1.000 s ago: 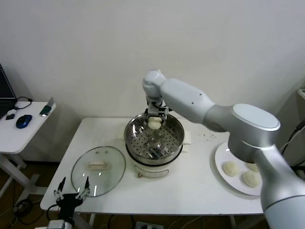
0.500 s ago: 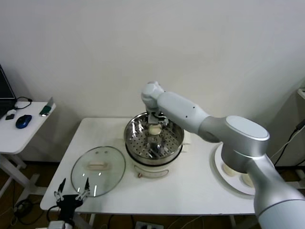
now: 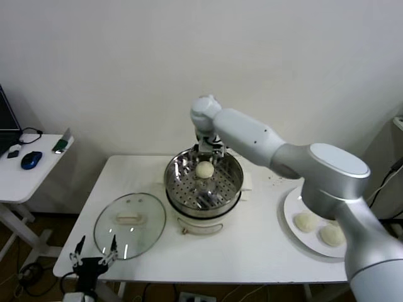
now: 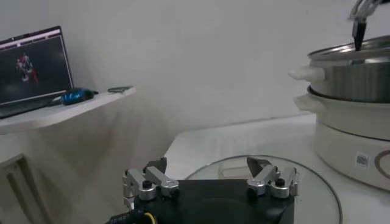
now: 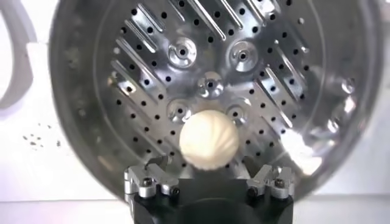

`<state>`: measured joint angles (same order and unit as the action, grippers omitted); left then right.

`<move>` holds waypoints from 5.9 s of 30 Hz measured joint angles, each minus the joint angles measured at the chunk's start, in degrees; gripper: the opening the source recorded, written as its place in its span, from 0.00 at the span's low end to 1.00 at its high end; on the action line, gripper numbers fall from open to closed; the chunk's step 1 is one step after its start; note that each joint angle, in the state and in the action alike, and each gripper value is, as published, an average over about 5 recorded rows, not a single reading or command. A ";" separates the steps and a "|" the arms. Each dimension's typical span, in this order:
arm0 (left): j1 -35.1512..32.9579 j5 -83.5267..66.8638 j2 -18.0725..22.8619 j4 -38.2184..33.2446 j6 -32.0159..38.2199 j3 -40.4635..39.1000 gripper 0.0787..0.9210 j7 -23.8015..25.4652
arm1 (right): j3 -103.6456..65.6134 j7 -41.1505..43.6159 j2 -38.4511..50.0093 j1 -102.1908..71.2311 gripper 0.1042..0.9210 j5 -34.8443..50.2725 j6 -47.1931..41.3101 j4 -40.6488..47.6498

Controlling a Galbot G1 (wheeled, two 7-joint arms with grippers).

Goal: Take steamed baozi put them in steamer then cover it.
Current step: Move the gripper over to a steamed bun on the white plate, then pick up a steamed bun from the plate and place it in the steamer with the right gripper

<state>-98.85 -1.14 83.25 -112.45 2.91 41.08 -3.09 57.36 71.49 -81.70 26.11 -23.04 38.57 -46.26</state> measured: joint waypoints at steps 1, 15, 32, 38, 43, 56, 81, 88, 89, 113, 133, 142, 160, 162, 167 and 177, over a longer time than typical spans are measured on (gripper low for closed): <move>-0.10 0.17 0.04 -0.21 0.00 -0.05 0.88 0.03 | 0.94 0.02 1.02 1.02 0.88 2.29 -0.95 -0.50; 0.57 -0.05 -0.29 -2.25 -0.95 0.47 0.88 0.37 | 16.79 -5.64 24.01 11.89 0.88 30.68 -28.67 -14.14; 1.21 0.45 -1.19 -2.74 -1.90 0.17 0.88 0.40 | 13.39 -7.96 45.64 -3.35 0.88 34.41 -47.29 -22.65; 1.16 0.87 -1.04 -2.43 -1.92 0.12 0.88 0.33 | 7.32 -8.08 47.21 -12.19 0.88 31.48 -48.37 -21.46; 1.19 1.15 -0.85 -2.14 -1.94 0.12 0.88 0.29 | 3.26 -8.10 46.91 -17.28 0.88 29.28 -48.46 -19.20; 1.13 1.52 -0.59 -1.51 -1.89 0.31 0.88 0.21 | -1.18 -7.27 44.48 -23.03 0.88 27.14 -48.47 -14.71; 0.87 1.68 -0.50 -0.87 -1.49 0.30 0.88 0.11 | -2.45 -6.00 42.52 -23.58 0.73 26.31 -46.72 -11.39; 0.76 1.66 -0.25 -1.13 -1.62 0.01 0.88 0.29 | 1.64 -5.94 41.50 -17.18 0.71 29.95 -47.13 -10.91; 0.78 1.69 -0.17 -1.27 -1.67 -0.11 0.88 0.34 | 2.70 -5.89 41.17 -15.64 0.71 30.88 -47.26 -10.77; -1.35 2.57 -1.09 -4.24 -0.67 -2.82 0.88 0.80 | 27.73 -8.10 16.90 18.88 0.71 63.56 -54.58 -8.33; -1.62 2.71 -2.41 -4.75 -0.56 -3.00 0.88 1.05 | 31.91 -12.87 -0.67 13.23 0.72 69.80 -59.10 -6.68; -1.79 2.74 -2.66 -4.33 -0.56 -2.75 0.88 1.05 | 32.25 -13.91 -4.01 8.88 0.72 69.30 -59.64 -5.63; -1.94 3.19 -2.57 -3.61 -0.48 -2.81 0.88 1.05 | 30.80 -15.14 -5.17 4.33 0.74 66.53 -59.76 -2.92; -1.94 3.28 -2.56 -3.57 -0.47 -2.85 0.88 1.05 | 30.55 -15.40 -5.12 4.14 0.75 66.40 -59.85 -2.86; -2.12 3.37 -2.52 -3.58 -0.43 -2.88 0.88 1.03 | 30.05 -15.78 -4.87 3.95 0.82 66.35 -60.16 -3.07; -2.74 3.37 -2.65 -3.76 -0.17 -2.66 0.88 1.00 | 29.81 -14.58 -2.68 6.16 0.88 66.01 -59.75 -5.37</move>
<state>-101.59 2.24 80.59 -116.20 2.75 38.42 -2.09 87.18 56.91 -84.38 32.28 42.97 -21.18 -51.63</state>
